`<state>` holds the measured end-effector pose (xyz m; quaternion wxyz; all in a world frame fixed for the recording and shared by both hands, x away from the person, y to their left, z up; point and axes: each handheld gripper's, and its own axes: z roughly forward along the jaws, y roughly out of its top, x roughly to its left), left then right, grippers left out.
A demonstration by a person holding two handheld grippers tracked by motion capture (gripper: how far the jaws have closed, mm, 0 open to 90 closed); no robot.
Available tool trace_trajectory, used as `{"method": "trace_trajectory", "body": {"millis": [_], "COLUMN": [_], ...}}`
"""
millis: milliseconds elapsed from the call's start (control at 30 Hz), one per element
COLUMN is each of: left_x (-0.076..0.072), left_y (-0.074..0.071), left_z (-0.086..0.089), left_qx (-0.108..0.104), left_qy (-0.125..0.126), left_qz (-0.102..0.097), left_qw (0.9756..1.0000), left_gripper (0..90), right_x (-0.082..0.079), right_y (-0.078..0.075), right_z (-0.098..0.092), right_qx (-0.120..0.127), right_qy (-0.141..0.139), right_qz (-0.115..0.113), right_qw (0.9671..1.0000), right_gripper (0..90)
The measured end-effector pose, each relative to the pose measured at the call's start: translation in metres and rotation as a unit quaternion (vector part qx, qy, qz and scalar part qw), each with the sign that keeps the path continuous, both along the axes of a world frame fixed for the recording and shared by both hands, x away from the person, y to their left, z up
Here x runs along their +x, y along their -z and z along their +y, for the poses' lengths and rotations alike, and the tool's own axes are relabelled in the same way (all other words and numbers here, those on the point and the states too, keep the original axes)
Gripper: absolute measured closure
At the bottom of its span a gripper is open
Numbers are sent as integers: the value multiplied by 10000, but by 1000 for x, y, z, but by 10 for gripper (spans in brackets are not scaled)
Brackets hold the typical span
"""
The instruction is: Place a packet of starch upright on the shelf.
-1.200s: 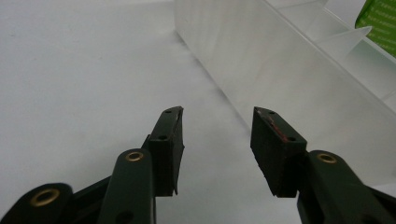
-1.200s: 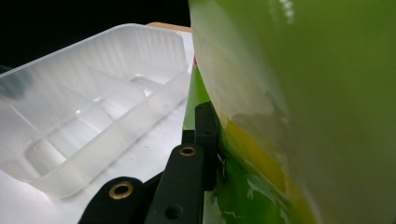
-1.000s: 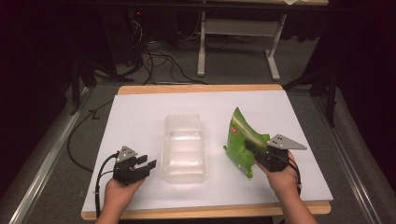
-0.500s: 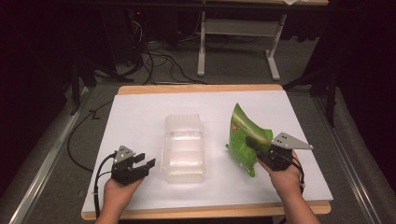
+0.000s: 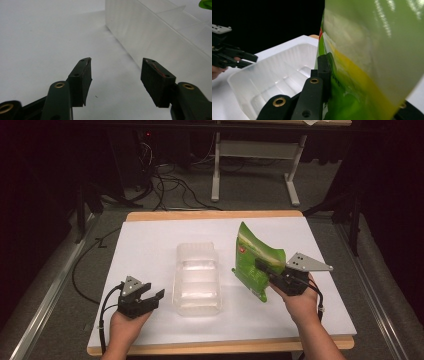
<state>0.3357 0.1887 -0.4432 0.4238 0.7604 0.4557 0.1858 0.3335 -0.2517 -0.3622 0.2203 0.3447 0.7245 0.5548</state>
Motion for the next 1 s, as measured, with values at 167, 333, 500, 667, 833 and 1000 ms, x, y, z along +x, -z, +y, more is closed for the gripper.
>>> {"method": "trace_trajectory", "body": {"millis": [167, 333, 500, 667, 833, 1000], "left_x": [1, 1, 1, 1, 1, 1], "left_y": [1, 1, 1, 1, 0, 0], "left_z": [1, 2, 3, 3, 4, 6], "left_qx": [-22, -39, -42, -73, -56, -64], "left_qy": [-12, -12, -27, -2, 1, -16], "left_qz": [32, 32, 29, 36, 31, 20], "left_qw": [10000, 10000, 10000, 10000, 10000, 10000], "left_gripper": [422, 422, 422, 422, 421, 422], "right_x": [7, 13, 16, 20, 24, 30], "right_y": [-6, -14, -23, -27, -29, -28], "right_z": [10, 22, 40, 60, 80, 94], "right_qx": [67, 111, 143, 205, 210, 222], "right_qy": [-245, -521, -805, -1076, -1345, -1697], "right_qz": [-49, -114, -157, -174, -161, -94], "right_qw": [9997, 9985, 9965, 9938, 9906, 9852], "right_gripper": [893, 893, 893, 893, 893, 893]}}
